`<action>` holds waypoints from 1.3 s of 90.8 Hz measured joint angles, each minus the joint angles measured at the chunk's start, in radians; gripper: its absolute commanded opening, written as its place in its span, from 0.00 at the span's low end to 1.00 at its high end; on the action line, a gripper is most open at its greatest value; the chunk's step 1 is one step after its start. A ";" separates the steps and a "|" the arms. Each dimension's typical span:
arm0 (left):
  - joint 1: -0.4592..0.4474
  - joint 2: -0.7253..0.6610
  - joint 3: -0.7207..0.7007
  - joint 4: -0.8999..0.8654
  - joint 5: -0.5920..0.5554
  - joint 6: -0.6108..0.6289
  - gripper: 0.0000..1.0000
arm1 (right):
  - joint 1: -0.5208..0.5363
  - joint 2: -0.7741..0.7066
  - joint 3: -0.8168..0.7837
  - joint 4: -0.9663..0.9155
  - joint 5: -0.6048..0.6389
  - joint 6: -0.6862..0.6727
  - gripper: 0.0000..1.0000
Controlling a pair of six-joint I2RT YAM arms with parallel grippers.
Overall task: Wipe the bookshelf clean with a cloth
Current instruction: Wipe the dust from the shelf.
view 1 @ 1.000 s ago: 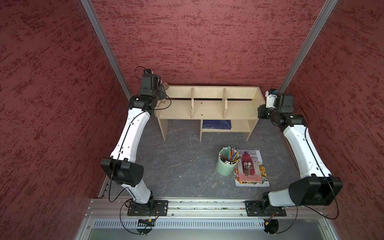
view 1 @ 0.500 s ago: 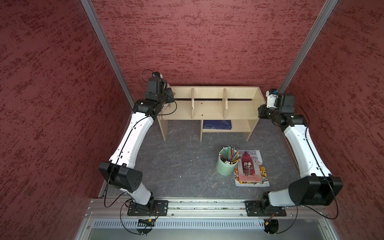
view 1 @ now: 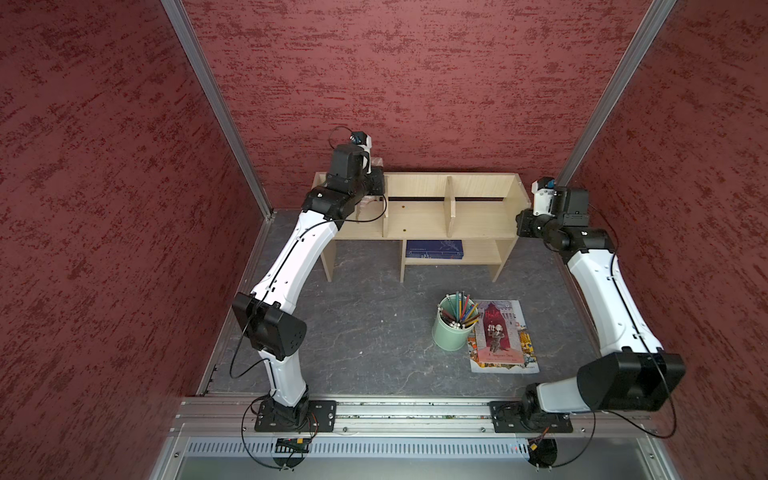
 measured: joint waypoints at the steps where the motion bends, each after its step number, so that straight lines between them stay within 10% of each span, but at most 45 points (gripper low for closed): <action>1: -0.005 0.000 0.000 0.000 0.003 0.002 0.00 | 0.000 0.000 0.000 0.000 0.000 0.000 0.00; 33: -0.069 0.018 0.018 -0.031 0.031 0.042 0.00 | 0.000 -0.001 -0.002 0.004 0.000 0.000 0.00; 67: 0.129 0.085 0.164 -0.082 -0.036 -0.014 0.00 | -0.001 -0.007 -0.013 0.013 -0.001 0.000 0.00; 118: 0.204 -0.060 -0.124 -0.034 -0.014 -0.072 0.00 | -0.003 -0.007 -0.013 0.015 -0.006 -0.003 0.00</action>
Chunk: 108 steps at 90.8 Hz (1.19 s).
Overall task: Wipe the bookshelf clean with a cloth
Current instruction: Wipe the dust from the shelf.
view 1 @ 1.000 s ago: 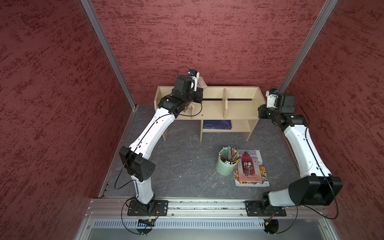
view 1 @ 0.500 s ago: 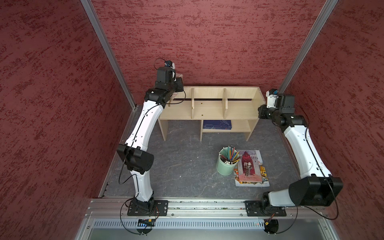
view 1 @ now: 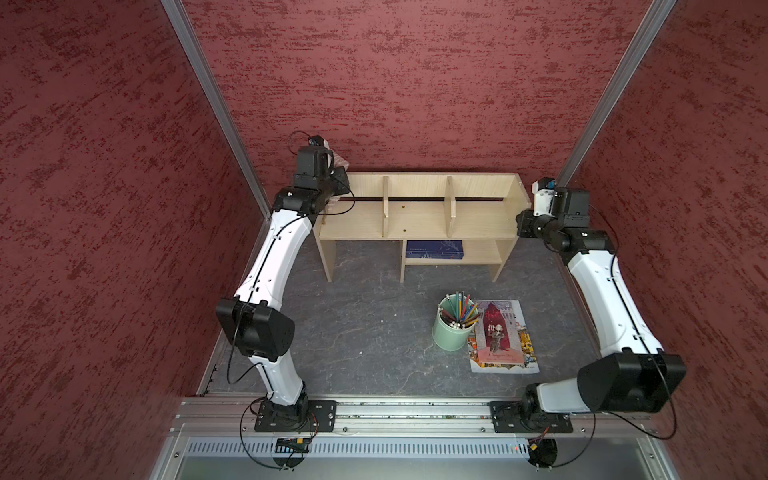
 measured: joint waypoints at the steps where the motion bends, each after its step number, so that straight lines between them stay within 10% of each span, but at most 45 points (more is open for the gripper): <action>1: -0.008 -0.003 -0.009 0.002 0.005 0.002 0.00 | 0.000 0.000 0.000 0.000 0.000 0.000 0.00; 25: -0.198 -0.053 -0.214 0.059 0.020 0.048 0.00 | -0.001 0.000 0.000 0.000 0.000 0.000 0.00; 108: -0.097 -0.176 -0.443 0.051 -0.205 -0.161 0.00 | -0.006 -0.005 -0.015 0.023 -0.004 0.000 0.00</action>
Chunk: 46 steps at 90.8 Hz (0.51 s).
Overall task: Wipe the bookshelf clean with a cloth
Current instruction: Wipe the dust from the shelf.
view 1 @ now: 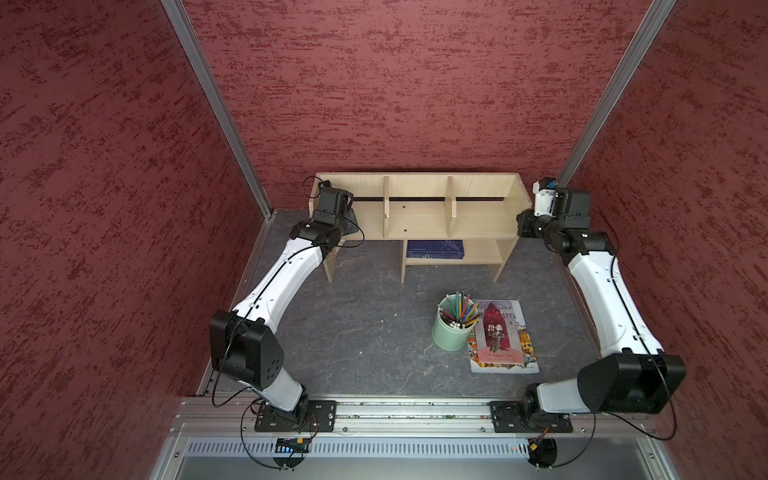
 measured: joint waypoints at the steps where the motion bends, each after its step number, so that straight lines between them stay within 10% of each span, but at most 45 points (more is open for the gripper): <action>1: -0.003 0.000 -0.001 0.003 0.003 0.000 0.00 | 0.000 0.000 0.000 0.000 0.000 0.000 0.00; 46: -0.311 -0.028 0.285 0.064 0.018 0.174 0.00 | 0.000 0.000 -0.002 0.001 0.000 0.000 0.00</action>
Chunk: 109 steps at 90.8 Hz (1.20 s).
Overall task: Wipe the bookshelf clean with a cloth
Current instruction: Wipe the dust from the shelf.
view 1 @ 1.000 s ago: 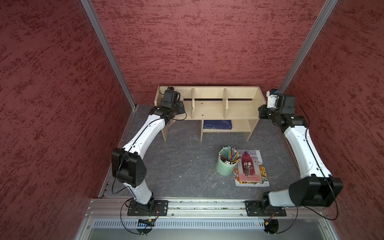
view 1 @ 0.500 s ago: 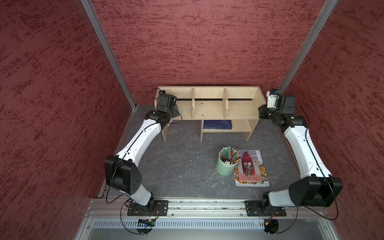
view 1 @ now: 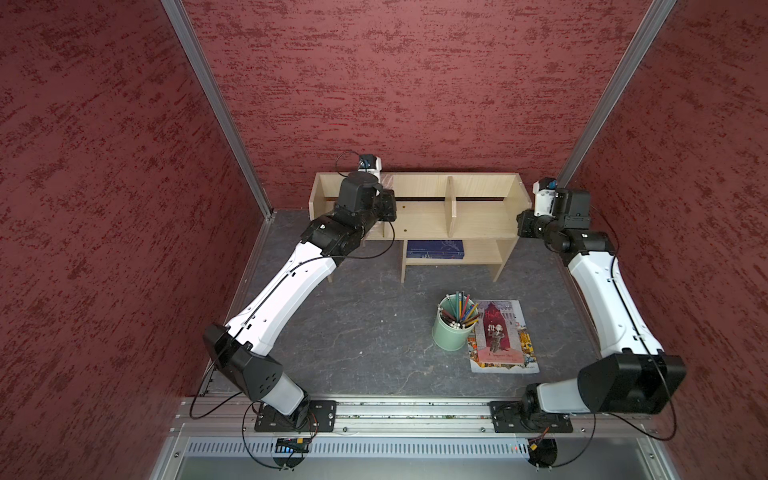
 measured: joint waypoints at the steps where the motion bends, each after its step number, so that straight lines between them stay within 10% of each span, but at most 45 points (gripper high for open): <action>1: -0.013 0.001 0.013 0.004 0.000 0.007 0.00 | 0.000 0.000 0.000 0.000 0.000 0.000 0.00; 38: -0.182 0.315 0.279 -0.066 -0.049 0.000 0.00 | 0.000 0.000 0.000 0.000 0.000 0.000 0.00; 109: -0.105 0.573 0.454 -0.285 -0.105 -0.151 0.00 | 0.000 -0.013 -0.022 0.023 0.000 0.001 0.00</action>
